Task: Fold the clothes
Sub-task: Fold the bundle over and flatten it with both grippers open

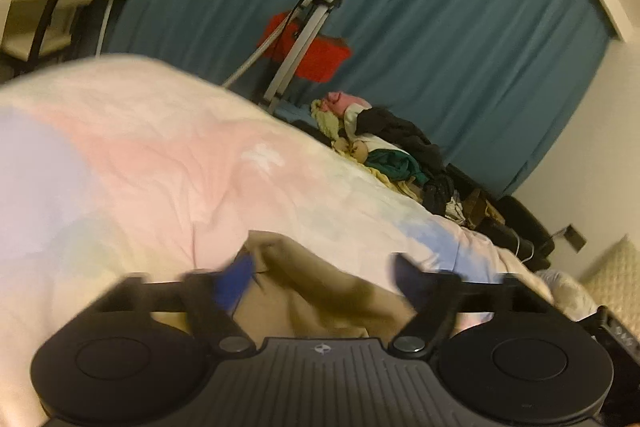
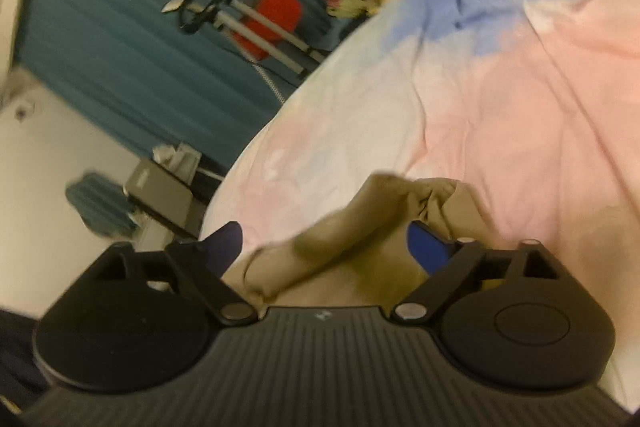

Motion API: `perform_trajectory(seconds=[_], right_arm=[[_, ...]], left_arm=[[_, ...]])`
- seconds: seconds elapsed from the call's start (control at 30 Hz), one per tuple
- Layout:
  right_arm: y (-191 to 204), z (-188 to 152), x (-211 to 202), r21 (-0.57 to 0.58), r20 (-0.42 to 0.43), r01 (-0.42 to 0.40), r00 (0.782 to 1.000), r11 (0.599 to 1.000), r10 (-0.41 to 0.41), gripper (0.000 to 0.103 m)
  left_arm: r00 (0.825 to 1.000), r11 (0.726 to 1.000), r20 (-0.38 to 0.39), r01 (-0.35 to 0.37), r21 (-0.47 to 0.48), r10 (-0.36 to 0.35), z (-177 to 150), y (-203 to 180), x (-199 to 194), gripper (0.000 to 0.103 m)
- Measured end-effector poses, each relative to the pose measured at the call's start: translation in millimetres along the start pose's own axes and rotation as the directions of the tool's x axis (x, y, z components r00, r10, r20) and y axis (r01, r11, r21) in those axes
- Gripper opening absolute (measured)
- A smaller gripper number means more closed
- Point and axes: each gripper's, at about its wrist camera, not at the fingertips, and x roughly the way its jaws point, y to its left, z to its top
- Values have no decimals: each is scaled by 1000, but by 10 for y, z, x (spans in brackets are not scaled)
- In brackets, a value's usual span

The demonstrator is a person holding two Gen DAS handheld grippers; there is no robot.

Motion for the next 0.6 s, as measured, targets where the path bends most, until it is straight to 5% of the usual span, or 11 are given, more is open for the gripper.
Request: perform_trajectory(seconds=[0.17,0.23,0.33,0.6], right_arm=[[289,-288,-180,-204,30,52,998,978,-47,90],[378,-328,-102,-291,22,84,996,953,-81,60],[373,-333,149,-360,12,152,987,920,-158,45],[233,-306,686,-456,69,270,961,848,-268,40]], left_arm=[[999,984,-36,29,176,-23,-155,-262,-239,97],[998,976,-59,34,215,-21,-238,-331,-184,97],[994,965,-97,-22,261,48,-331,-364,104,97],[970,926,-137,-145,349,203,-467,-333,787,95]])
